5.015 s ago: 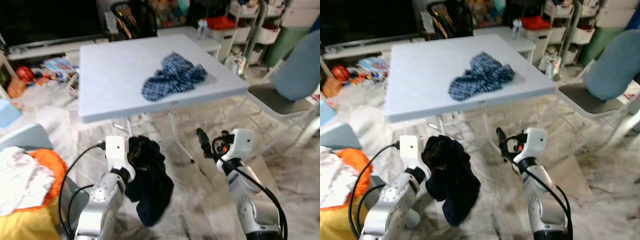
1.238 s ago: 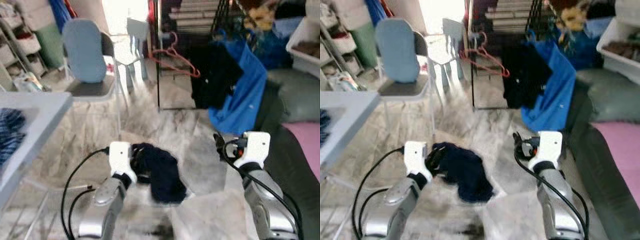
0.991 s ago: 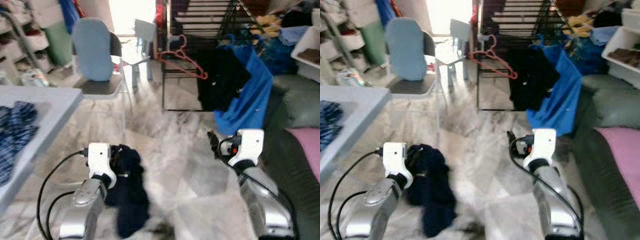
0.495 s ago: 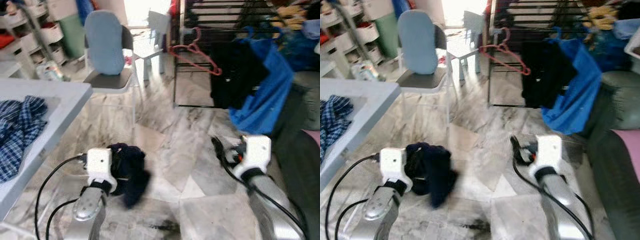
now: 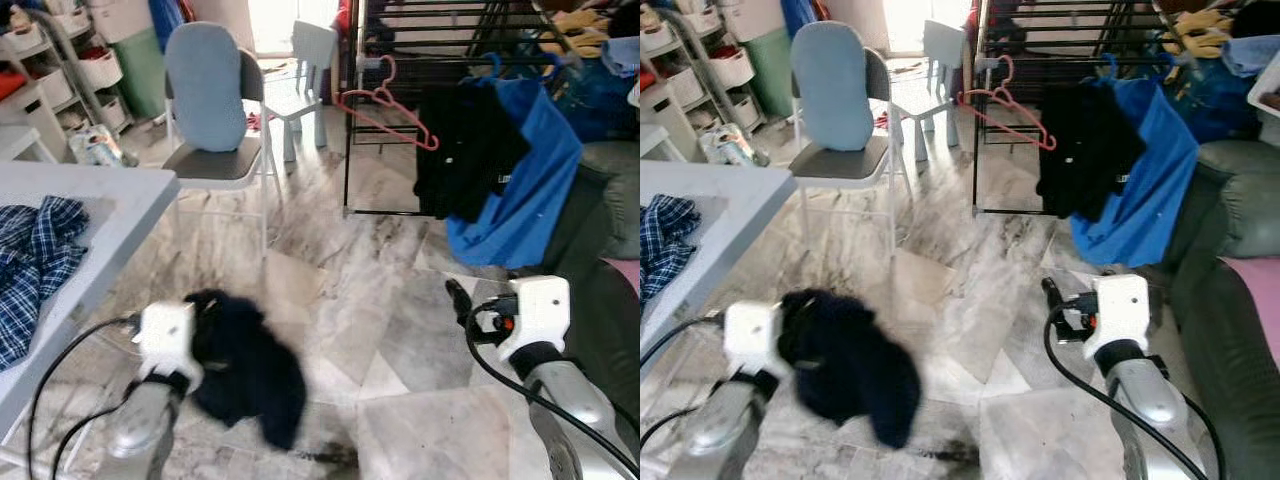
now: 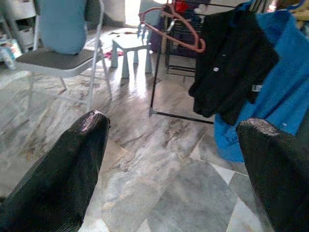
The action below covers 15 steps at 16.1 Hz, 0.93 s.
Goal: Hang hanger
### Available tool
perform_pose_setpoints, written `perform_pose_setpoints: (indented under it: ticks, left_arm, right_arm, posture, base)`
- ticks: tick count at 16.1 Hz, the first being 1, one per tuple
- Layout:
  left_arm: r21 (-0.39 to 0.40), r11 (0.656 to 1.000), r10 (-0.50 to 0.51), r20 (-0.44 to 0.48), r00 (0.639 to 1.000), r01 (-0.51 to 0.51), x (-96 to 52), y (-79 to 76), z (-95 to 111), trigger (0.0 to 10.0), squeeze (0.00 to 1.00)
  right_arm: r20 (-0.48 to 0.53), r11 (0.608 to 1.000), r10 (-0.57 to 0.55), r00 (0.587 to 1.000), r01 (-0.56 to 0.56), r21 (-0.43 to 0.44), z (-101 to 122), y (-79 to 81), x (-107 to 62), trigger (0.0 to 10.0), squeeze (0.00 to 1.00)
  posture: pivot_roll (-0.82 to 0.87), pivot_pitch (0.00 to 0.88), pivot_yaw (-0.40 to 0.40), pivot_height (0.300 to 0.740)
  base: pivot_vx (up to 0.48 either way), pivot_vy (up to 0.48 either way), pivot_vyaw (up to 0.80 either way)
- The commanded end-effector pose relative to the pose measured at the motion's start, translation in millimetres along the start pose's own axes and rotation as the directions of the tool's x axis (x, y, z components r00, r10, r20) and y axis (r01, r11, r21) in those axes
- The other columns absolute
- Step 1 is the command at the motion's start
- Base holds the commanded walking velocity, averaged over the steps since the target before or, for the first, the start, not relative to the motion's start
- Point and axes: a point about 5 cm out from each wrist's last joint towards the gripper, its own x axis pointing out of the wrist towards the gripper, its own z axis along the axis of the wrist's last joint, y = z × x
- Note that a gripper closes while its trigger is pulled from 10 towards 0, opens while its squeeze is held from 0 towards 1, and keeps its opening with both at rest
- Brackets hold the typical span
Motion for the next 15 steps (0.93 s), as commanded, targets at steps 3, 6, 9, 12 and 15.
perform_pose_setpoints:
  ticks: [3,6,9,12,15]
  left_arm:
    - [-0.019,1.000,-0.008,0.028,1.000,0.009,-4.2,-4.9,1,10.0,0.00]
    - [-0.053,0.995,-0.082,0.071,0.994,0.085,6.0,-19.3,9,10.0,0.00]
    - [-0.054,0.989,-0.131,0.074,0.989,0.136,7.7,-25.6,11,10.0,0.00]
    - [-0.065,0.987,-0.142,0.077,0.987,0.147,8.6,-26.8,12,10.0,0.00]
    - [-0.075,0.984,-0.158,0.077,0.984,0.164,9.9,-28.6,12,10.0,0.00]
  right_arm:
    - [0.043,0.998,-0.054,0.998,0.053,0.023,2,12.2,4.6,10.0,0.00]
    - [0.059,0.994,-0.084,0.995,0.080,0.072,4,19.7,12.6,10.0,0.00]
    - [0.039,0.995,-0.100,0.994,0.099,0.006,1,13.4,15.8,10.0,0.00]
    - [0.036,0.993,-0.120,0.992,0.119,0.026,1,7.6,19.2,10.0,0.00]
    - [0.045,0.994,-0.104,0.994,0.103,0.028,3,9.9,19.8,10.0,0.00]
  posture:
    - [-0.11,0.000,0.040,0.740]
    - [-0.11,0.000,0.034,0.740]
    - [-0.11,0.000,0.031,0.740]
    - [-0.11,0.000,0.034,0.740]
    - [-0.11,0.000,0.038,0.740]
  base:
    - [0.000,0.000,0.00]
    - [0.091,0.000,0.00]
    - [0.277,0.000,0.00]
    - [0.330,0.000,0.00]
    - [0.373,0.000,0.00]
